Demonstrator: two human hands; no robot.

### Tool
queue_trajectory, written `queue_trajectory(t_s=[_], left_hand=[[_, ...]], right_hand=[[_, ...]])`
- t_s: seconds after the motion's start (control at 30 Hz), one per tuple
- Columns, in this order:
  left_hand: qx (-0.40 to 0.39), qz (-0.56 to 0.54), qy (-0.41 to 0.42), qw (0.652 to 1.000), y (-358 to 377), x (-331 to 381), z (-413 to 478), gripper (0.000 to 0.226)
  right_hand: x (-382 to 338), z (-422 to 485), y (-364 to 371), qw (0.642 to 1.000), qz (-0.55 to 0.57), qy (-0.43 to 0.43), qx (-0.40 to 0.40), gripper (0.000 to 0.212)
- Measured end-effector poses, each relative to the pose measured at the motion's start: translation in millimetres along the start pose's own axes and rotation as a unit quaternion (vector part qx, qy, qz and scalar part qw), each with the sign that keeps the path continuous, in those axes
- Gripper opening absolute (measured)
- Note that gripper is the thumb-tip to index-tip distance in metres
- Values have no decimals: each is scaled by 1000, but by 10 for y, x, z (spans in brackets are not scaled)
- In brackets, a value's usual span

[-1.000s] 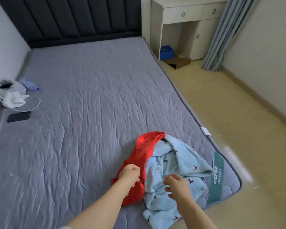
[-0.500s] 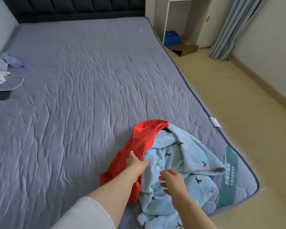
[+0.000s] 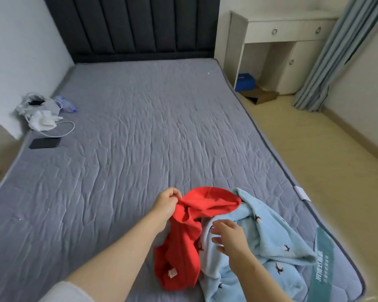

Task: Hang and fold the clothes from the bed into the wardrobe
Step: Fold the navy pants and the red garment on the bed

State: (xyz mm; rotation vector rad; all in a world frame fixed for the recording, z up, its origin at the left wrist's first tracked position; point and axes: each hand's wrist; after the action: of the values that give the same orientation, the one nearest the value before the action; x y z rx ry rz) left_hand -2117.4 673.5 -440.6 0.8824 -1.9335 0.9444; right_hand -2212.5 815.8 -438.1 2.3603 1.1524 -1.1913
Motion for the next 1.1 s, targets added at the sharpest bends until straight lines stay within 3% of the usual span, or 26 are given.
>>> queue_trajectory(t_s=[0.13, 0.27, 0.37, 0.6, 0.67, 0.73, 0.8, 0.9, 0.97, 1.03, 1.1], left_hand=[[-2, -82, -3, 997, -506, 669, -409, 39], [-24, -196, 17, 980, -945, 1264, -835, 39], [-42, -277, 55, 958, -1253, 1689, -1099, 38], [-30, -388, 159, 907, -1782, 2550, -1601, 35], [-47, -398, 182, 898, -1876, 2710, -1702, 33], [-71, -387, 202, 897, -1921, 2845, -1797, 31], [-92, -358, 222, 902, -1922, 2926, -1882, 30], [-115, -307, 249, 911, -1952, 2979, -1970, 31], [-103, -276, 256, 921, -2032, 3001, -2007, 31], [-53, -197, 255, 945, -2142, 3022, -2030, 32], [17, -20, 256, 966, -2265, 3026, -2029, 31]], right_hand=[[-533, -514, 202, 998, -9, -61, -23, 19], [-1013, -955, 438, 983, -73, -163, -38, 39], [-1365, -1198, 588, 971, -57, -228, -47, 54], [-2103, -1556, 723, 947, -56, -316, 16, 41], [-2205, -1632, 696, 931, -100, -349, 29, 56], [-2280, -1709, 673, 910, -170, -378, 13, 78], [-2331, -1744, 656, 888, -252, -386, -11, 85], [-2413, -1760, 660, 863, -331, -379, -41, 46], [-2447, -1793, 656, 873, -289, -387, -63, 14], [-2475, -1812, 631, 888, -223, -392, -85, 20], [-2515, -1845, 602, 899, -184, -382, -110, 24]])
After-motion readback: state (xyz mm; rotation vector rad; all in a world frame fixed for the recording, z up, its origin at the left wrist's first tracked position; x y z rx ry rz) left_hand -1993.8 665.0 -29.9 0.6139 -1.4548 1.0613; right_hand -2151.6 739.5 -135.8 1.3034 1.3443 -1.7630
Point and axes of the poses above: each hand's wrist, its own z-axis towards the middle knuckle, its own y-axis out of the palm, x = y × z, and after that the axes turned 1 degree about x, right-handed
